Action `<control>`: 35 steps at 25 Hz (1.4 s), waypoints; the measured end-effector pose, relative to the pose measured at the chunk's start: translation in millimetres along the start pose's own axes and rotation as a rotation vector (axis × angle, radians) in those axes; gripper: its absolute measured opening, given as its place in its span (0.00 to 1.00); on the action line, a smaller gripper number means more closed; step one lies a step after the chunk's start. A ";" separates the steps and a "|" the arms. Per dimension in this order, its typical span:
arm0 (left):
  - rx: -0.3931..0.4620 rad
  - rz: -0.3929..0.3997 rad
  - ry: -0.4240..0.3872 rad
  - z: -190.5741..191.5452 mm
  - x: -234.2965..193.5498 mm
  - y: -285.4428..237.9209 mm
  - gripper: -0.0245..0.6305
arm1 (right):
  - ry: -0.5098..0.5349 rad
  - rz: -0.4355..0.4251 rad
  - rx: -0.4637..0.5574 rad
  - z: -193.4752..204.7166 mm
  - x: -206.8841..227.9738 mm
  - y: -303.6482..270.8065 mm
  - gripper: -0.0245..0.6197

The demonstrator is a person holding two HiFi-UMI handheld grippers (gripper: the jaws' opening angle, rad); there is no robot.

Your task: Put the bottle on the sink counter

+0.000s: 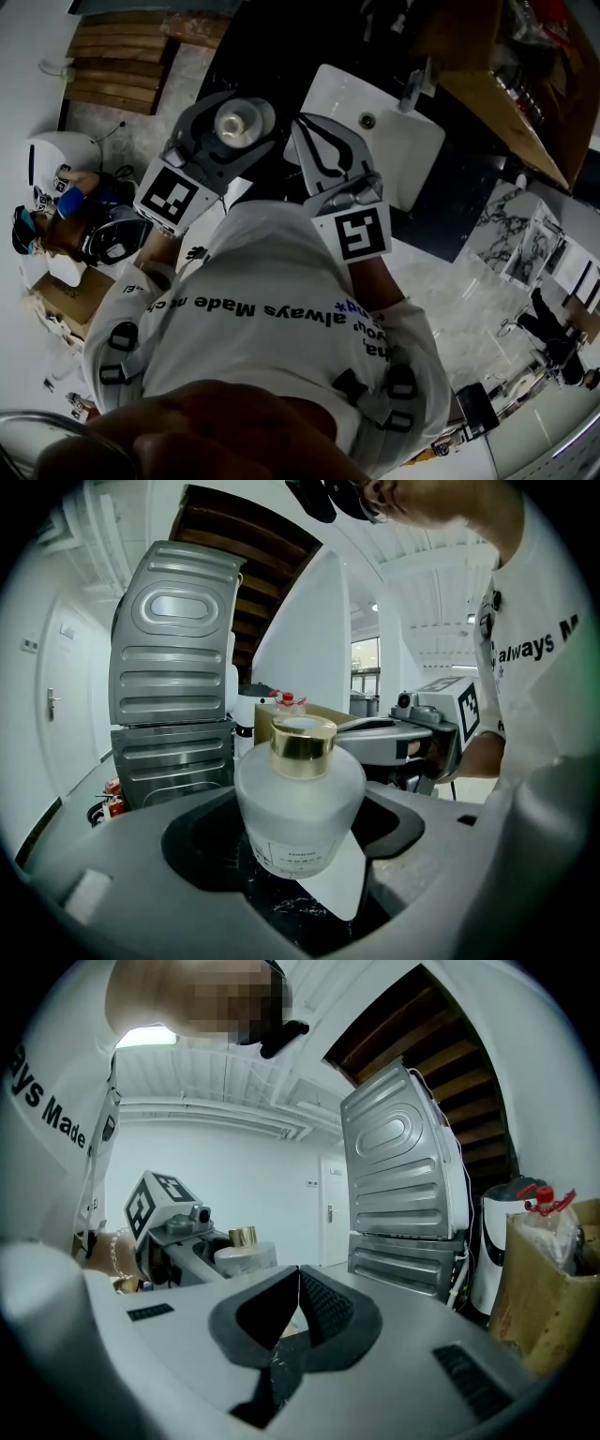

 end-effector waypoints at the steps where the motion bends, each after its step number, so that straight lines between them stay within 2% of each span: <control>1: -0.003 0.000 0.000 1.5 -1.8 -3.0 0.55 | 0.002 0.000 -0.003 2.6 2.3 -2.5 0.05; 5: -0.022 0.001 -0.001 9.3 -7.9 -14.5 0.55 | -0.003 0.001 -0.021 13.5 11.7 -11.4 0.05; 16: -0.052 -0.013 0.024 44.4 -41.3 -37.5 0.55 | 0.004 0.037 0.016 32.5 31.2 -45.9 0.05; 35: -0.103 -0.024 0.054 111.1 -84.3 -91.3 0.55 | -0.051 0.076 -0.060 101.1 63.6 -94.4 0.05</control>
Point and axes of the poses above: the fingertips, and each gripper's own axes: y backward along the fingers, x to its right, z out of its underside, the point moved 7 cm from there along y, backward along the fingers, and after that the axes turned 7 degrees about -y, right-handed, at the moved point
